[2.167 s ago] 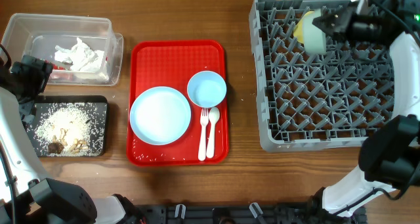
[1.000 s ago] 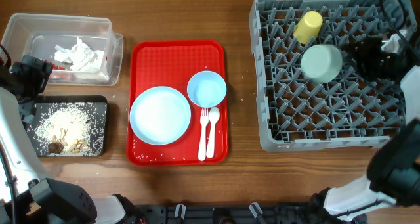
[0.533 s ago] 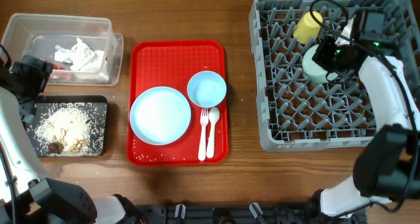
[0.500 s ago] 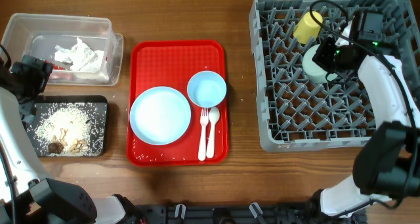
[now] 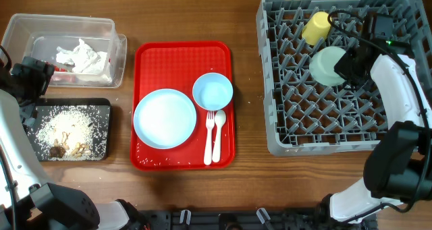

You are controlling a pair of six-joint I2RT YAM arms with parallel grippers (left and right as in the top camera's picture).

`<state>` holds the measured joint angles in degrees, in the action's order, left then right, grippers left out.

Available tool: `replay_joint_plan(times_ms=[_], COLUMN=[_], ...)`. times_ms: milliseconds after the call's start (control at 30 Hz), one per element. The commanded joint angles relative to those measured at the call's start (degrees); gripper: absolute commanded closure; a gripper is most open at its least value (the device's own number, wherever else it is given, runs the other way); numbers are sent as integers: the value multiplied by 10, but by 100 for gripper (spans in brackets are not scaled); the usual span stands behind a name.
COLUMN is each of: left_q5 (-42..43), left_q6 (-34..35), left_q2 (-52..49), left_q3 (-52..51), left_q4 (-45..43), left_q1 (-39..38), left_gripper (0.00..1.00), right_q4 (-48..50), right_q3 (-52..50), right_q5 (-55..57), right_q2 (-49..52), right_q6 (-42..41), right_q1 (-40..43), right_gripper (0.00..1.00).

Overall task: Sort waste into correct bins and load items into the dishwasher rack
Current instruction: 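Carry the green cup into the rack and set it down inverted, then grasp the light-blue bowl on the red tray with the right gripper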

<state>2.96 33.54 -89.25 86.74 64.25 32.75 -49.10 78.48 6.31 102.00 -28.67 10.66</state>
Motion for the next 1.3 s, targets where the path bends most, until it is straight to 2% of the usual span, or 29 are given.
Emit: replay_joint_plan(times_ms=[0, 67, 133, 200, 233, 400, 500, 633, 1033, 1167, 1267], left_q5=[2, 2, 2, 2, 2, 2, 2, 2, 2, 2, 2], left_q6=[-1, -1, -1, -1, -1, -1, -1, -1, -1, -1, -1], left_q2=[1, 1, 1, 1, 1, 1, 1, 1, 1, 1, 1], left_q3=[2, 2, 2, 2, 2, 2, 2, 2, 2, 2, 2], left_q4=[-1, -1, -1, -1, -1, -1, -1, -1, -1, -1, -1], left_q1=[3, 3, 3, 3, 3, 3, 3, 3, 3, 3, 3], left_gripper=[0, 0, 0, 0, 0, 0, 0, 0, 0, 0, 0], right_q4=[25, 68, 98, 112, 115, 144, 209, 251, 232, 229, 229], right_q3=[11, 11, 11, 10, 9, 9, 9, 9, 9, 9, 9], right_q5=[-148, -292, -365, -362, -341, -178, -137, -58, -31, -19, -37], right_q2=[-67, -102, -115, -114, -108, -40, 41, 111, 148, 152, 152], right_q6=[58, 115, 137, 137, 137, 135, 137, 136, 127, 106, 104], right_q1=[-18, -46, -87, -143, -182, -368, -465, -527, -564, -564, -564], right_gripper=[95, 86, 59, 44, 40, 37, 38, 49, 68, 77, 88])
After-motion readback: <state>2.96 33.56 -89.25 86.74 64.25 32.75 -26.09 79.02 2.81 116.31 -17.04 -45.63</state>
